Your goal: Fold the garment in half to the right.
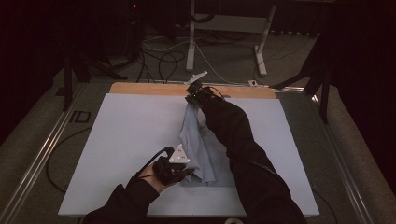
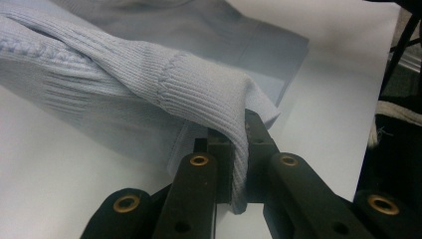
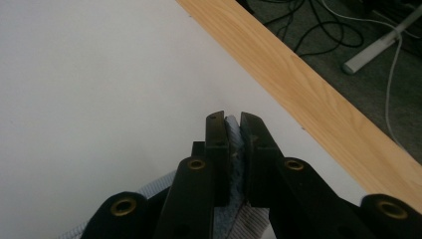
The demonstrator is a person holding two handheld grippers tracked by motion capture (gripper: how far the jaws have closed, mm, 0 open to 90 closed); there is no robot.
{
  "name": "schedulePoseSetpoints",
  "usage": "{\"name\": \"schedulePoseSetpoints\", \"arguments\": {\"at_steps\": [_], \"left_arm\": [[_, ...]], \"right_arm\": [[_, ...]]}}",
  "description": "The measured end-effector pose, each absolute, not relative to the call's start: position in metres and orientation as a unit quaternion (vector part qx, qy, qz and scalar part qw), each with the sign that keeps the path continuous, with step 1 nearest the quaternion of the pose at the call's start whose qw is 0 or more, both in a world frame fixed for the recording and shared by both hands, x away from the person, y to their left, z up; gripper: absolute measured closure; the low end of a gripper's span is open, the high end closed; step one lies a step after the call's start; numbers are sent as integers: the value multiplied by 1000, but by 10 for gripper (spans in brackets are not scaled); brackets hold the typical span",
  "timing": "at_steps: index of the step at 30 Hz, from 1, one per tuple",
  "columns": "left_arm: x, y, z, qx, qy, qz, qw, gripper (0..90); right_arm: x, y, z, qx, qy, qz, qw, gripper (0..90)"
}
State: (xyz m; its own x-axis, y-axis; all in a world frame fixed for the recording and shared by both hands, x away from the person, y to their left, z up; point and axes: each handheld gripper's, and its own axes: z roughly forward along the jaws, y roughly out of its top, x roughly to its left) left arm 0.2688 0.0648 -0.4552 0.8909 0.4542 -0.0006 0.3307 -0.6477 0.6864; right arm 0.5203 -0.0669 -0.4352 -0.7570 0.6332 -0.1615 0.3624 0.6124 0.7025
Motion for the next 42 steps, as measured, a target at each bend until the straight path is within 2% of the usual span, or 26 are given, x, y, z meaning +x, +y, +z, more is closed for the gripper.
{"name": "schedulePoseSetpoints", "arguments": {"at_steps": [19,42], "left_arm": [[276,21,-459,918,179,75,347,870],[283,-18,-480,934,157,71,312,869]], "right_arm": [[521,-115,-444,303,862,362,186,837],[524,-147,-463,308,855,385,161,833]]}}
